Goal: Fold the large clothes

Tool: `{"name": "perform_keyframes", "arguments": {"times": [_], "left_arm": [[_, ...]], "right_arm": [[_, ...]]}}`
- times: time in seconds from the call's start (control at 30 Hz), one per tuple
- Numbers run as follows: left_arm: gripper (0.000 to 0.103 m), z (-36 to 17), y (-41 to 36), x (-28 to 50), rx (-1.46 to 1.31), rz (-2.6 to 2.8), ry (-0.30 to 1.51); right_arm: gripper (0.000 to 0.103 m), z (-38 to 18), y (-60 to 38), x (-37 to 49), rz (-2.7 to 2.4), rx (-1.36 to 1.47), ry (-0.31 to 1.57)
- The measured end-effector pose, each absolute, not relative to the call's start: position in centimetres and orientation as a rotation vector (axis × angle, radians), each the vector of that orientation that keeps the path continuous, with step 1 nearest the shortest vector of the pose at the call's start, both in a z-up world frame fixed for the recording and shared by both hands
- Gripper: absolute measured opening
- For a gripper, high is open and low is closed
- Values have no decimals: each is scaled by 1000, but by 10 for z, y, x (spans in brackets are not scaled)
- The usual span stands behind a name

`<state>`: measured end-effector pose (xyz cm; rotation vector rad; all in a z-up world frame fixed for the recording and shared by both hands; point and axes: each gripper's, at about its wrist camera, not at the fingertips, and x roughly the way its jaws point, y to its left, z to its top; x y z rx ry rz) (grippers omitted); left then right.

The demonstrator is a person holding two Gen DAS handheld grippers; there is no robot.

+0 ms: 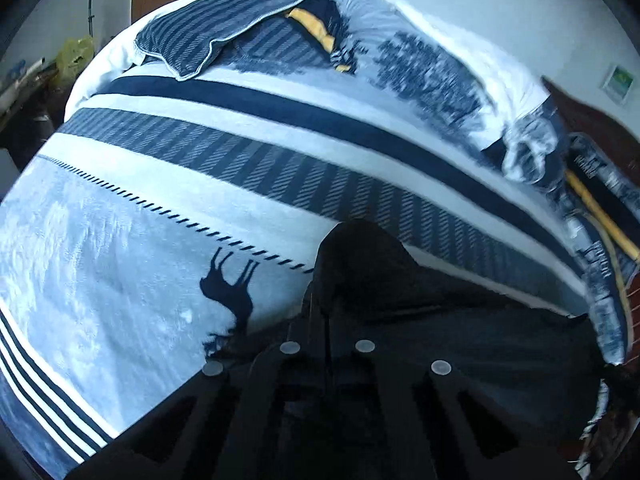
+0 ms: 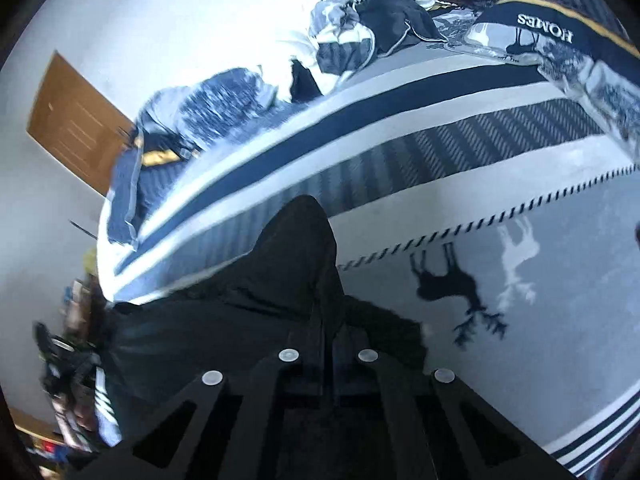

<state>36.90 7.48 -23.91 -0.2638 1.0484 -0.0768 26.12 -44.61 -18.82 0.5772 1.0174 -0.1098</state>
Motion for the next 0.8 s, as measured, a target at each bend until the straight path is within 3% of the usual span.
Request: {"name": "perform_keyframes", "arguments": {"times": [0.3, 0.5, 0.53, 0.6, 0.63, 0.7, 0.73, 0.77, 0.8], "left_arm": [[1, -284, 74, 388, -183, 21, 1125], [1, -273, 102, 382, -282, 38, 1093], [7, -264, 111, 375, -310, 34, 1065], [46, -252, 125, 363, -353, 28, 1056], [73, -247, 133, 354, -366, 38, 1055], [76, -238, 144, 334, -370, 50, 1017], [76, -236, 147, 324, -366, 40, 1018], [76, -236, 151, 316, -364, 35, 1030], [76, -238, 154, 311, -370, 31, 1041]], "right_arm": [[2, -255, -447, 296, -189, 503, 1190], [2, -257, -479, 291, -250, 618, 1164], [2, -249, -485, 286, -226, 647, 1128], [3, -229, -489, 272, -178, 689, 1066], [4, -221, -491, 265, -157, 706, 1045], [26, -202, -490, 247, -109, 726, 1006], [69, -195, -488, 239, -106, 717, 994], [90, -187, -486, 228, -113, 701, 963], [90, -182, -481, 223, -111, 686, 950]]}}
